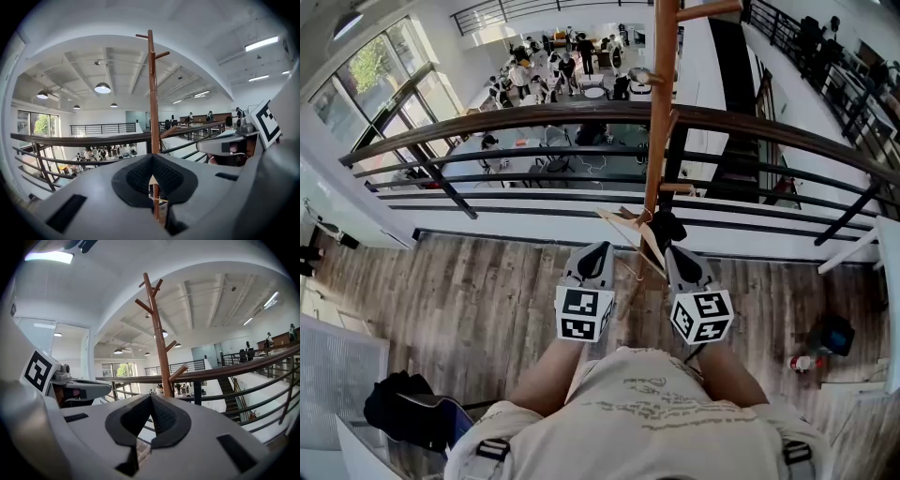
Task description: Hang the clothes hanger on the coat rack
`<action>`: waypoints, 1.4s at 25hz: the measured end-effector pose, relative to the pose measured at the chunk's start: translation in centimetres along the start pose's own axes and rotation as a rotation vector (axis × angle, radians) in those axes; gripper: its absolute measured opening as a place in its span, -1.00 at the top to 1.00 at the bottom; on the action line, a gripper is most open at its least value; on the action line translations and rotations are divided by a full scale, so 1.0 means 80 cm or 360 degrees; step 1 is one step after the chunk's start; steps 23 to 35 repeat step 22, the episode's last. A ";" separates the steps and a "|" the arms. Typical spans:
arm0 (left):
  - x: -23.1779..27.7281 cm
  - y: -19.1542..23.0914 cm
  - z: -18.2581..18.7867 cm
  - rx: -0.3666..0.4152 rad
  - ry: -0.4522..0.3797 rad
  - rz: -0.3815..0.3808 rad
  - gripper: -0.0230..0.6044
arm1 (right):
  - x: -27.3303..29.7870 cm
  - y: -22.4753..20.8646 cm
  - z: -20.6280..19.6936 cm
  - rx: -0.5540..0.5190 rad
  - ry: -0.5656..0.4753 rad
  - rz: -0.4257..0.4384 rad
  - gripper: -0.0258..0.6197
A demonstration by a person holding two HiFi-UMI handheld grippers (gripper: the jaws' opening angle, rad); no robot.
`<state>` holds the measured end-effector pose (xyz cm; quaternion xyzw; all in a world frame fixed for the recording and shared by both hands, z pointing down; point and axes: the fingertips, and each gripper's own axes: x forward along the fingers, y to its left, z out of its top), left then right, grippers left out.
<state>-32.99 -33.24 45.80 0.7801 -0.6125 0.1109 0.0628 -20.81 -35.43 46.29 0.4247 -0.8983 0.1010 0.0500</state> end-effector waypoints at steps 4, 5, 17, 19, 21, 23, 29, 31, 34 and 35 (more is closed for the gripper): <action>0.004 -0.001 0.000 0.0001 -0.0004 -0.0018 0.91 | 0.005 -0.001 0.000 -0.0004 0.0013 -0.0001 0.92; 0.006 -0.001 0.000 0.0000 -0.0003 -0.0019 0.91 | 0.005 -0.002 0.000 -0.0005 0.0013 -0.0003 0.92; 0.012 0.006 -0.011 -0.0051 0.0036 -0.0043 0.91 | 0.010 0.002 -0.008 -0.0004 0.0042 -0.0002 0.92; 0.014 0.006 -0.012 -0.0052 0.0038 -0.0041 0.91 | 0.011 0.000 -0.010 -0.0003 0.0052 -0.0003 0.92; 0.016 0.007 -0.013 -0.0055 0.0039 -0.0038 0.91 | 0.012 -0.002 -0.012 -0.0002 0.0059 -0.0003 0.92; 0.016 0.007 -0.014 -0.0057 0.0039 -0.0036 0.91 | 0.012 -0.003 -0.012 -0.0003 0.0062 -0.0003 0.92; 0.016 0.007 -0.014 -0.0057 0.0039 -0.0036 0.91 | 0.012 -0.003 -0.012 -0.0003 0.0062 -0.0003 0.92; 0.016 0.007 -0.014 -0.0057 0.0039 -0.0036 0.91 | 0.012 -0.003 -0.012 -0.0003 0.0062 -0.0003 0.92; 0.016 0.007 -0.014 -0.0057 0.0039 -0.0036 0.91 | 0.012 -0.003 -0.012 -0.0003 0.0062 -0.0003 0.92; 0.016 0.007 -0.014 -0.0057 0.0039 -0.0036 0.91 | 0.012 -0.003 -0.012 -0.0003 0.0062 -0.0003 0.92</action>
